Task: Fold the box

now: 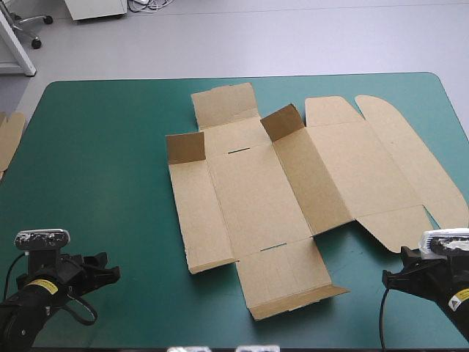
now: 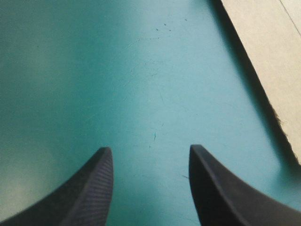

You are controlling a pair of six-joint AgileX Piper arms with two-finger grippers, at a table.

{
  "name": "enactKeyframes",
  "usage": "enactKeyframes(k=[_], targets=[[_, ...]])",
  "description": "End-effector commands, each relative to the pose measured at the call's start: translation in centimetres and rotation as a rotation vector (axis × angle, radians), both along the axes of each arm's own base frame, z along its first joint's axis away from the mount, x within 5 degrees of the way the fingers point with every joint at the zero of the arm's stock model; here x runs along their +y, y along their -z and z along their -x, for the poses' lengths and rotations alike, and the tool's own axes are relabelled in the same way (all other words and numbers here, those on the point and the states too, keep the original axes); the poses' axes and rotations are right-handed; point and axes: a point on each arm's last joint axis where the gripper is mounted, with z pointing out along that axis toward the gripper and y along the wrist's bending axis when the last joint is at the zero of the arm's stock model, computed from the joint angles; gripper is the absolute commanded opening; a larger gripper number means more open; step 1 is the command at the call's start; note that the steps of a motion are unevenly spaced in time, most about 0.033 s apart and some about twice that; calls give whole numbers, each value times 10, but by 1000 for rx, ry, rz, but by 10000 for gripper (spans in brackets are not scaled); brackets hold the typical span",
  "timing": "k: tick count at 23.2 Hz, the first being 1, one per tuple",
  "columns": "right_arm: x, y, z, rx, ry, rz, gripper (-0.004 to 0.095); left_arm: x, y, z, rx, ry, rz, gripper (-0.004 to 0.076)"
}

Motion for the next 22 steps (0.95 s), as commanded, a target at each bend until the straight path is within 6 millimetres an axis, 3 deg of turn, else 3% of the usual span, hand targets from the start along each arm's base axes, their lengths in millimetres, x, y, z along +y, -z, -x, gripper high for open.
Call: enactKeyframes(k=[1, 14, 17, 22], targets=[[0, -14, -4, -82, -2, 4, 376, -1, -15, -4, -87, -4, 21, 361], [-1, -14, -5, -88, -16, 45, 376, -3, -13, -2, -51, 2, 53, 361], [-1, -17, -6, -121, -63, 119, 376, -9, -11, -6, -22, 16, 134, 361], [-2, -28, -5, -171, -33, 98, 377, -15, -11, -20, -24, 23, 213, 361]])
